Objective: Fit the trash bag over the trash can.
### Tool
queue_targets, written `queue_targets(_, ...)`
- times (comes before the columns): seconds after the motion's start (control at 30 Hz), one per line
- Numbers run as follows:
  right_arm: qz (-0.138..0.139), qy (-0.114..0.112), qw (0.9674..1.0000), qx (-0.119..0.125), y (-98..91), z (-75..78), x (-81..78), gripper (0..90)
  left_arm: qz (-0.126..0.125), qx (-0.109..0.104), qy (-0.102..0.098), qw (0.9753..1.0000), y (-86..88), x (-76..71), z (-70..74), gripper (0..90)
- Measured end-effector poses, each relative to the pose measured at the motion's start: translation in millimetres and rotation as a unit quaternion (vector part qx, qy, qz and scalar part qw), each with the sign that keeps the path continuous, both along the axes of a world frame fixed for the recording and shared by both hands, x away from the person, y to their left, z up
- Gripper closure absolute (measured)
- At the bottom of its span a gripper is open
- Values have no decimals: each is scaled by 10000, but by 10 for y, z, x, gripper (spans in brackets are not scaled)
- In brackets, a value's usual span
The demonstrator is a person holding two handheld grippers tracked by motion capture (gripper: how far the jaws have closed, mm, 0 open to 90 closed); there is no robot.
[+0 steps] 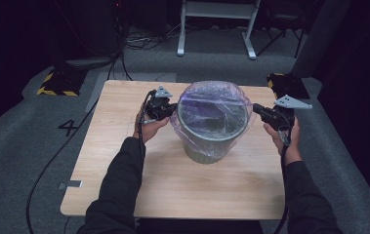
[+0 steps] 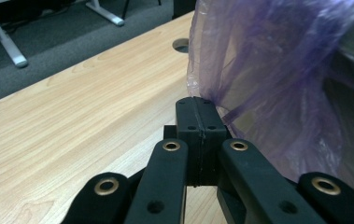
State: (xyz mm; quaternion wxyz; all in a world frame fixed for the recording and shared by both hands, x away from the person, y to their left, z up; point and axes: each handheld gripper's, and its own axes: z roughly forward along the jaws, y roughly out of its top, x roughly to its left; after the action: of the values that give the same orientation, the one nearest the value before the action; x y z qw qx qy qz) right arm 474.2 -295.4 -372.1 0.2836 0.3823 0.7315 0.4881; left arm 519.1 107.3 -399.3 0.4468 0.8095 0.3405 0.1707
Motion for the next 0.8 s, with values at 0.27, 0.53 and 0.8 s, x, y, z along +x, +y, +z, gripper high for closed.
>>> queue_targets(0.27,-155,-73,9997,-160,142,40,94,899,26,77,82,9999,-65,41,-65,899)
queue_targets(0.53,-354,147,9988,-305,270,57,234,900,-11,150,411,9990,-107,116,-135,898)
queue_targets(0.8,-421,538,9963,-517,362,78,329,887,-187,296,711,9969,-162,138,-203,898)
